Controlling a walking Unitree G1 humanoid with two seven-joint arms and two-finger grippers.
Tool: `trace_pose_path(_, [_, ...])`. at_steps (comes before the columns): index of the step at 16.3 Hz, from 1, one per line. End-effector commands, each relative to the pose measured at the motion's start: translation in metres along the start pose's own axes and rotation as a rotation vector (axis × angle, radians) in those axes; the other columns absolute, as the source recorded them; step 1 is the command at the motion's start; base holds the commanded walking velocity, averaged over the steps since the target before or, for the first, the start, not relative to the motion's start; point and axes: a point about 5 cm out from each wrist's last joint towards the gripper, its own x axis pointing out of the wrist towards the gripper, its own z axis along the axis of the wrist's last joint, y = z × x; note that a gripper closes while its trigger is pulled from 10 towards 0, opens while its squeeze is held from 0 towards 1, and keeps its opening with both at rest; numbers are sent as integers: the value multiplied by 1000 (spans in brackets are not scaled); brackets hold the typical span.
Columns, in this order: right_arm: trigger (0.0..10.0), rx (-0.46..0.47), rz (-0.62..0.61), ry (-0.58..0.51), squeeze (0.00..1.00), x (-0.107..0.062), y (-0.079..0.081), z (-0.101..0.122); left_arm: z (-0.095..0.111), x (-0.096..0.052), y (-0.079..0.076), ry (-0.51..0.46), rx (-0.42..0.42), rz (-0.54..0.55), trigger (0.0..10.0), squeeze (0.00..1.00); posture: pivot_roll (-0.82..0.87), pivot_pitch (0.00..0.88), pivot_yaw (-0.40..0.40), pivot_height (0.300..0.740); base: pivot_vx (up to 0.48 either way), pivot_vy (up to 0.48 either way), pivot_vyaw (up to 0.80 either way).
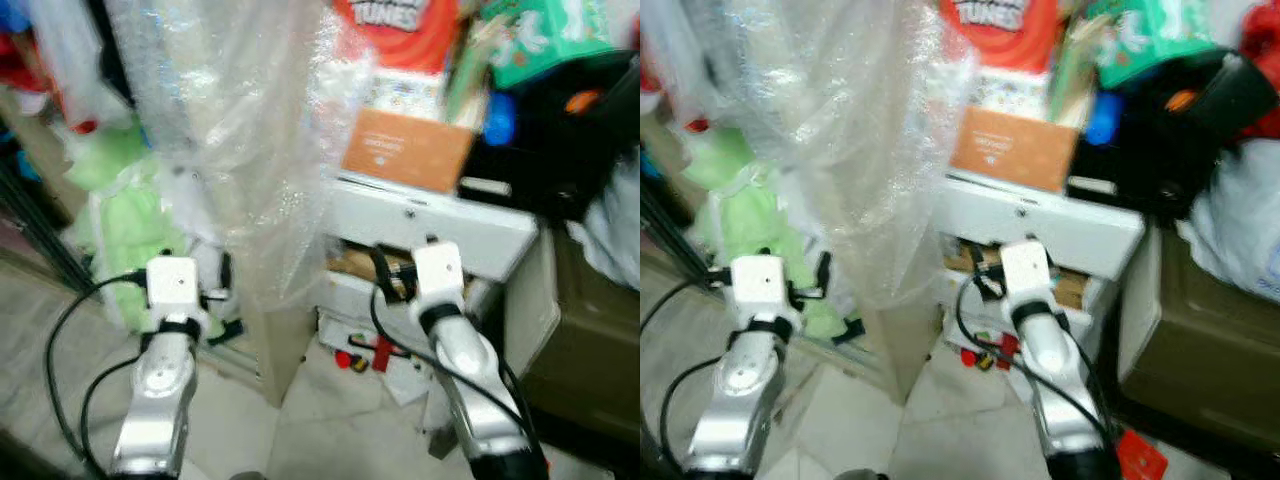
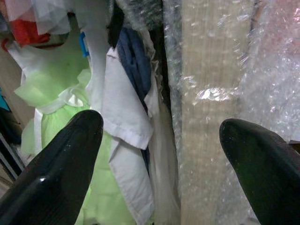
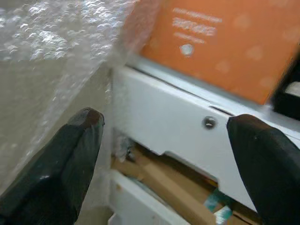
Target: Clean up the room
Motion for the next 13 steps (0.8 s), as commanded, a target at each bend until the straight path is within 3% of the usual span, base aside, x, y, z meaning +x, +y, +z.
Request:
trace_pose_path(1, [10000, 5, 28, -52, 0, 4, 6, 12, 1, 0, 0, 2, -5, -4, 10000, 0, 12, 0, 4, 740, 0, 0, 800])
trace_pose_path(13, [10000, 18, 34, -47, 0, 8, 2, 14, 5, 6, -7, -10, -3, -39, 10000, 0, 10, 0, -3, 740, 0, 0, 800])
